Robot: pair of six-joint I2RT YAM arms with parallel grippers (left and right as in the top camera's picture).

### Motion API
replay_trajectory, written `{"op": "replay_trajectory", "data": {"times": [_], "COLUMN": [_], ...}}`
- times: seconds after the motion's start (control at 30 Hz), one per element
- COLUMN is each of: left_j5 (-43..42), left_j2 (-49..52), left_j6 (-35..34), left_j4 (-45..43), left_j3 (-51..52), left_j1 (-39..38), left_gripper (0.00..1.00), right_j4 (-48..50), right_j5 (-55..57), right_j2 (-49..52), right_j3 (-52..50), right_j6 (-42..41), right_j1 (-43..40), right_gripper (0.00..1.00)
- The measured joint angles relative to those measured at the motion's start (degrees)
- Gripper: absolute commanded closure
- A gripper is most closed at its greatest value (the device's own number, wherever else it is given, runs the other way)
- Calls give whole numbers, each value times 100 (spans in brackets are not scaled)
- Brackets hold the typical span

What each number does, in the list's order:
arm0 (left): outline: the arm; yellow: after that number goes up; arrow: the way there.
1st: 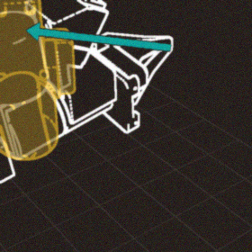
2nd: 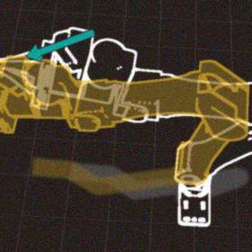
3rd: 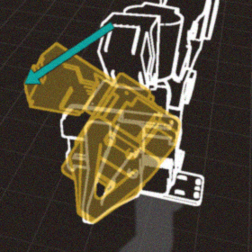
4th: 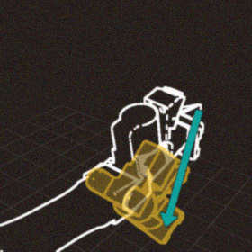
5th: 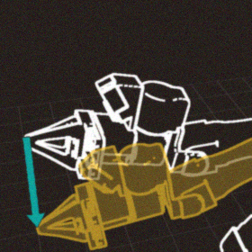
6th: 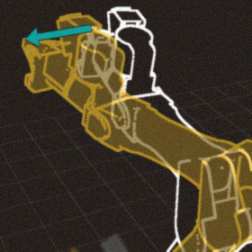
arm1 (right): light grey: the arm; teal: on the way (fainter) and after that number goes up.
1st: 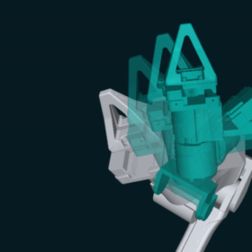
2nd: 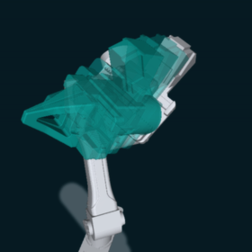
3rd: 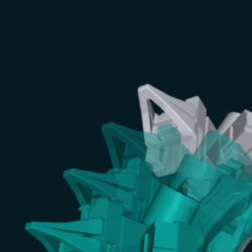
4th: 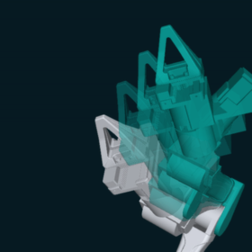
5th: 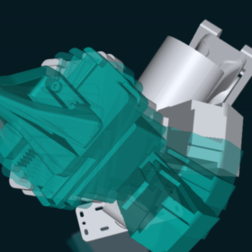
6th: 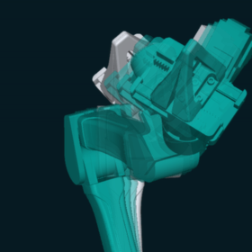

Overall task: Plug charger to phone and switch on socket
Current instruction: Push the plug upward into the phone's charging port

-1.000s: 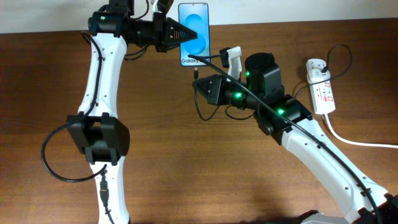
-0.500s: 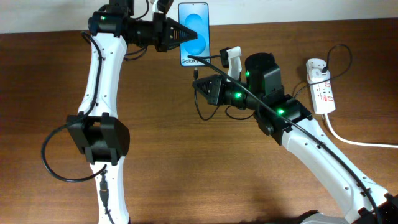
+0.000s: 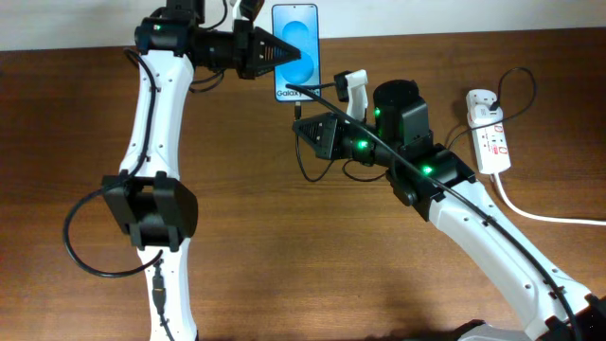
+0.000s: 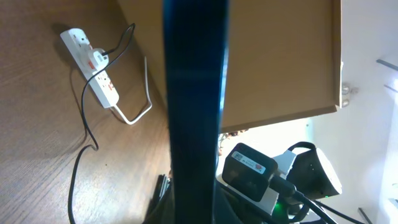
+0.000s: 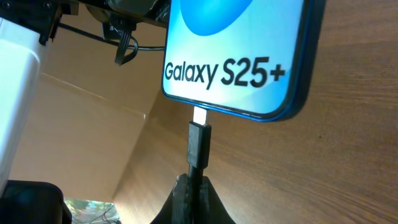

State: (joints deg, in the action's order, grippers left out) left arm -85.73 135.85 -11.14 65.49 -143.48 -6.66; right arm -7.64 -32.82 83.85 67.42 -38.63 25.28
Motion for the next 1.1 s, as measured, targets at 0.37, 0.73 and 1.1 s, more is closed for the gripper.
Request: {"op": "replay_trajectory", "data": {"times": [0.37,0.73,1.1], "left_j5": [0,0,0], "left_j2": [0,0,0], "left_j6": [63,66,63], "left_j4": [0,0,-11], "left_j3": [0,0,0], "left_j1": [-52,-72,-72], "left_gripper": [100,100,100], "right_j4": [-24,-173,-118], "right_j5": [-20,-46,-175], "right_j2": [0,0,11], "right_j3": [0,0,-4], "right_j6": [190,334,374], "right_j1": [-2,-107,-162], "right_gripper": [96,96,96]}}
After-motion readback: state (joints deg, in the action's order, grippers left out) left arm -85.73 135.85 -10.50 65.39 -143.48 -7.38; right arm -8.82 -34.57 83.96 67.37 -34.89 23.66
